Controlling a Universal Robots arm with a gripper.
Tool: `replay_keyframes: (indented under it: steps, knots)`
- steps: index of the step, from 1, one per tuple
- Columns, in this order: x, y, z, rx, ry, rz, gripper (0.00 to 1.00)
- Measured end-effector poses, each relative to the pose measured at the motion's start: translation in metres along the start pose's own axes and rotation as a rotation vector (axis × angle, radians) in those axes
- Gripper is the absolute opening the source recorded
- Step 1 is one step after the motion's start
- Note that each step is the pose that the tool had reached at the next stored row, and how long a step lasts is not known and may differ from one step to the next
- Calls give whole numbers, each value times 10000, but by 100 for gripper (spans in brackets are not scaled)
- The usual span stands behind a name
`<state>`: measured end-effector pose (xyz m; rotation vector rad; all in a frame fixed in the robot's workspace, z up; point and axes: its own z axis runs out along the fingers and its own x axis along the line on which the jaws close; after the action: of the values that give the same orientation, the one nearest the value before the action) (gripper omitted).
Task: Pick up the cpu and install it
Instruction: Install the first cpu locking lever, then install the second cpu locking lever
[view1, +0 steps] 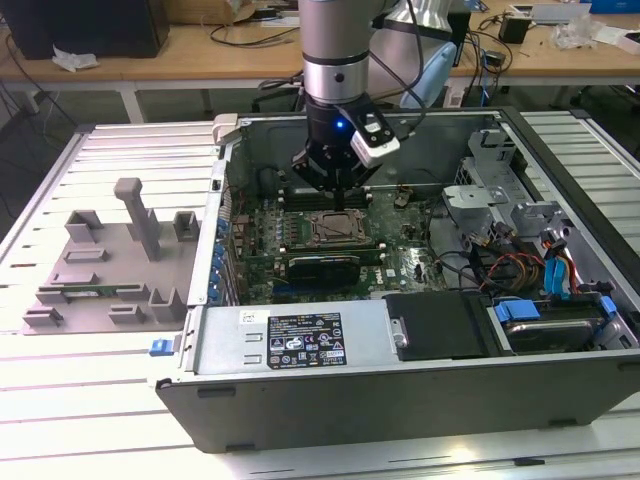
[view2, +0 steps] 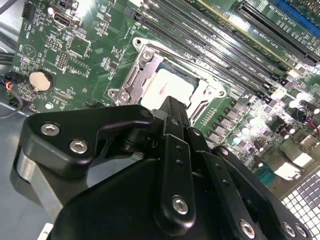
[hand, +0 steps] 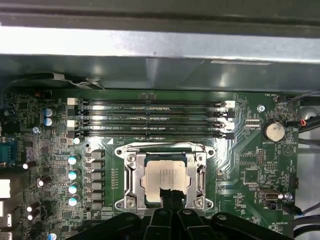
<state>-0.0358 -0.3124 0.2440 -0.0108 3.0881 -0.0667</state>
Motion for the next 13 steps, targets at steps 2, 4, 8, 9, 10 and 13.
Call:
replay_keyframes:
  steps: [2, 4, 8, 9, 10, 13]
  knots:
    - [0, -19, 1, -1, 0, 0, 11]
    - [-1, -31, 2, -2, 0, 0, 11]
    - [-1, -34, 2, -2, 0, 0, 11]
    - [-1, -34, 2, -2, 0, 0, 11]
    - [-1, -34, 2, -1, 0, -1, 11]
    - [-1, -35, 2, -2, 1, 0, 11]
